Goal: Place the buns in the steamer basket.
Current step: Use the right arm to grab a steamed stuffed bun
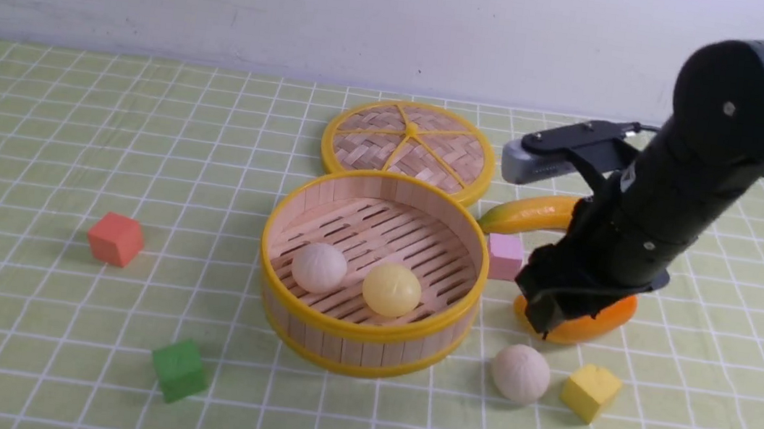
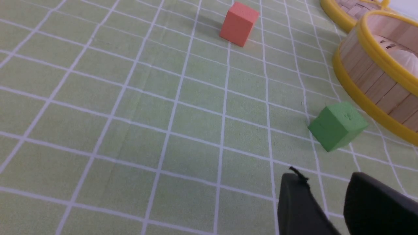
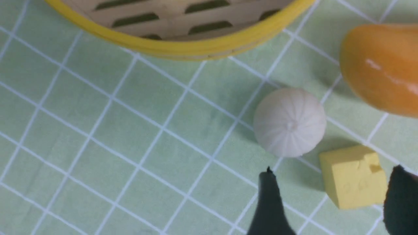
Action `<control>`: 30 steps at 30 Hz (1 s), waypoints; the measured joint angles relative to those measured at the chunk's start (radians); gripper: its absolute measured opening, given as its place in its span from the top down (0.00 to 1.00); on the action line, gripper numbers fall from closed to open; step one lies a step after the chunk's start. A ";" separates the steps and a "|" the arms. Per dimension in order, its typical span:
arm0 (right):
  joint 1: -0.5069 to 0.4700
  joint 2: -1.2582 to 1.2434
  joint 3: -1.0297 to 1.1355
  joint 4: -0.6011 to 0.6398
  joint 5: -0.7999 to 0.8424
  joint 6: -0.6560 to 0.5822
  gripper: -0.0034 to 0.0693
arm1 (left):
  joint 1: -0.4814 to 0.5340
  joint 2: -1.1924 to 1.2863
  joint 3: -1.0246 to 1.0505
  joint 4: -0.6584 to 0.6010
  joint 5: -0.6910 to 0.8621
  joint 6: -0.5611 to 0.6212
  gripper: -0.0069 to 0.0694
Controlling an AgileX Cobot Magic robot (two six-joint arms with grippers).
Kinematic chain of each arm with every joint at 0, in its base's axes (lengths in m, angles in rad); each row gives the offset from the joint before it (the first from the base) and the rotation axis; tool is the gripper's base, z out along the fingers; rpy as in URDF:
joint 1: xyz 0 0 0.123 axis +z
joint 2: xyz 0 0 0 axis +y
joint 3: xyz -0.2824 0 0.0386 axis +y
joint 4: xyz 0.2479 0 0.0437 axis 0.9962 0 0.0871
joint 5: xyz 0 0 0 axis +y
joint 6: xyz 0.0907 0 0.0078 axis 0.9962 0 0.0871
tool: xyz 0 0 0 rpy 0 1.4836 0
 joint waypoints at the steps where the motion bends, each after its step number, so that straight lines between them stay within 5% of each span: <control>1: 0.001 0.000 0.010 0.001 -0.022 -0.003 0.40 | 0.000 0.000 0.000 0.000 0.000 0.000 0.62; 10: 0.002 0.054 0.025 0.014 -0.079 -0.006 0.59 | 0.000 0.000 0.000 0.000 0.000 0.000 0.62; 30: 0.002 0.151 0.028 0.022 -0.131 -0.006 0.60 | 0.000 0.000 0.000 0.000 0.000 0.000 0.60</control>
